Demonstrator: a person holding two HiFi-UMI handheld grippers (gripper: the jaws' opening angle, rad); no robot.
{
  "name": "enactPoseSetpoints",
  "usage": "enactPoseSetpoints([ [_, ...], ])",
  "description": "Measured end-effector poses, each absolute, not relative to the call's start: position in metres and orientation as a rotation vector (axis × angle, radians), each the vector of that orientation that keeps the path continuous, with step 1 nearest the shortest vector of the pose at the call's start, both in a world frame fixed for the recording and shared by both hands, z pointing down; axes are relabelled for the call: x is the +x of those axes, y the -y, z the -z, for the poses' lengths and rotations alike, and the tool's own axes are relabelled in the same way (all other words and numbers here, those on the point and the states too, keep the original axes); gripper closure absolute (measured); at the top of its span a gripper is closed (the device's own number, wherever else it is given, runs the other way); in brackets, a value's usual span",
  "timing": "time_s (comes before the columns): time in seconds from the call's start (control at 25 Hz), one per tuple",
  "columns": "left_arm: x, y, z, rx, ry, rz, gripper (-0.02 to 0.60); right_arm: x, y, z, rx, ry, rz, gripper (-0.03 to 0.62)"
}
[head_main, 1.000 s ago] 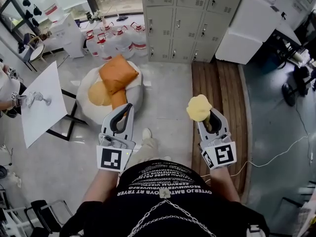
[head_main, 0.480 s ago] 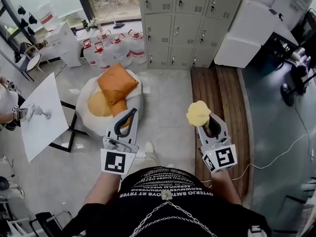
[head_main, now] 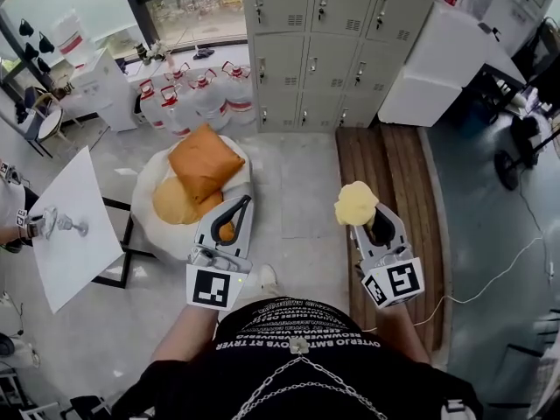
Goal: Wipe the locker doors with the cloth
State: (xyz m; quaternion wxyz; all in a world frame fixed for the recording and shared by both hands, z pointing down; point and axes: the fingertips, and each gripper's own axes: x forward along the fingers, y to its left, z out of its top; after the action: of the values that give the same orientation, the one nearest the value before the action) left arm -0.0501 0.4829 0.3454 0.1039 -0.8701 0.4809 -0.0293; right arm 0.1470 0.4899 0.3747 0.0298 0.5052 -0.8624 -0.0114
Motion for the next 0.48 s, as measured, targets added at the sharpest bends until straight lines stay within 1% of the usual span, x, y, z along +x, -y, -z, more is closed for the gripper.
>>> enactPoseSetpoints([
  [0.2, -0.069, -0.439, -0.352, -2.610, -1.412, 0.059, 0.575, 0.122, -0.454, -0.375, 1.552, 2.652, 0.020, 0.484],
  [0.48, -0.077, -0.401, -0.343, -2.601, -1.307, 0.021, 0.575, 0.106, -0.424, -0.368, 1.594, 2.605, 0.052, 0.484],
])
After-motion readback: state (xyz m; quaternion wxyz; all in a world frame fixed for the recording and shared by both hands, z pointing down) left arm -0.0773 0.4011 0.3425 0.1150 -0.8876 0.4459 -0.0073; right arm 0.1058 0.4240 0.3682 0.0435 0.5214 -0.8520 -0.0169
